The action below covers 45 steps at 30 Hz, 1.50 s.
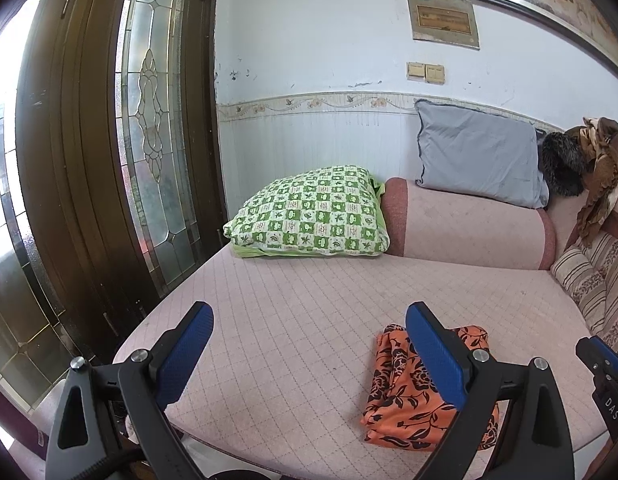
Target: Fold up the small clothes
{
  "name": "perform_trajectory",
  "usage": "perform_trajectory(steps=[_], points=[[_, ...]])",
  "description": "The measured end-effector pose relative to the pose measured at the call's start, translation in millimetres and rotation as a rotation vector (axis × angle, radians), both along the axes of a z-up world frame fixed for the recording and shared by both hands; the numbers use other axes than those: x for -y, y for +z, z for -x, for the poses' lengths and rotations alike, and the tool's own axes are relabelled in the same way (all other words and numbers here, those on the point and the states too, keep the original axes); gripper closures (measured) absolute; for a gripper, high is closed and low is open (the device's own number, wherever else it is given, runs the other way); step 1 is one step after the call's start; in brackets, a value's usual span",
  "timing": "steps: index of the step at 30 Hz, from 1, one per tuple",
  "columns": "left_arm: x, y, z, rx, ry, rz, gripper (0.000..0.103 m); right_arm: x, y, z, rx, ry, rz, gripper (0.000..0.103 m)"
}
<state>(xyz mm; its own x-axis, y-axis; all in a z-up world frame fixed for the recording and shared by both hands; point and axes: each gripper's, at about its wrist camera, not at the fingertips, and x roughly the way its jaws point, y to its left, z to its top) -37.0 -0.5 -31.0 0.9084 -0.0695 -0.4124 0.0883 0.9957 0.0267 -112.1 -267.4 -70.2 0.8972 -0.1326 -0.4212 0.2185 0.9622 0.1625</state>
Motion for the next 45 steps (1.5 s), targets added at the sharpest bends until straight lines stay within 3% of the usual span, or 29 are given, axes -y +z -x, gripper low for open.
perform_trajectory(steps=[14,31,45], points=[[-11,24,21,0.048,-0.003,0.027,0.006,-14,25,14,0.049,0.020,0.023,0.077],[-10,40,44,0.041,-0.034,0.020,0.006,-40,44,35,0.058,0.082,0.035,0.077],[7,55,35,0.054,-0.051,0.021,0.006,-35,43,26,0.048,0.117,0.021,0.077]])
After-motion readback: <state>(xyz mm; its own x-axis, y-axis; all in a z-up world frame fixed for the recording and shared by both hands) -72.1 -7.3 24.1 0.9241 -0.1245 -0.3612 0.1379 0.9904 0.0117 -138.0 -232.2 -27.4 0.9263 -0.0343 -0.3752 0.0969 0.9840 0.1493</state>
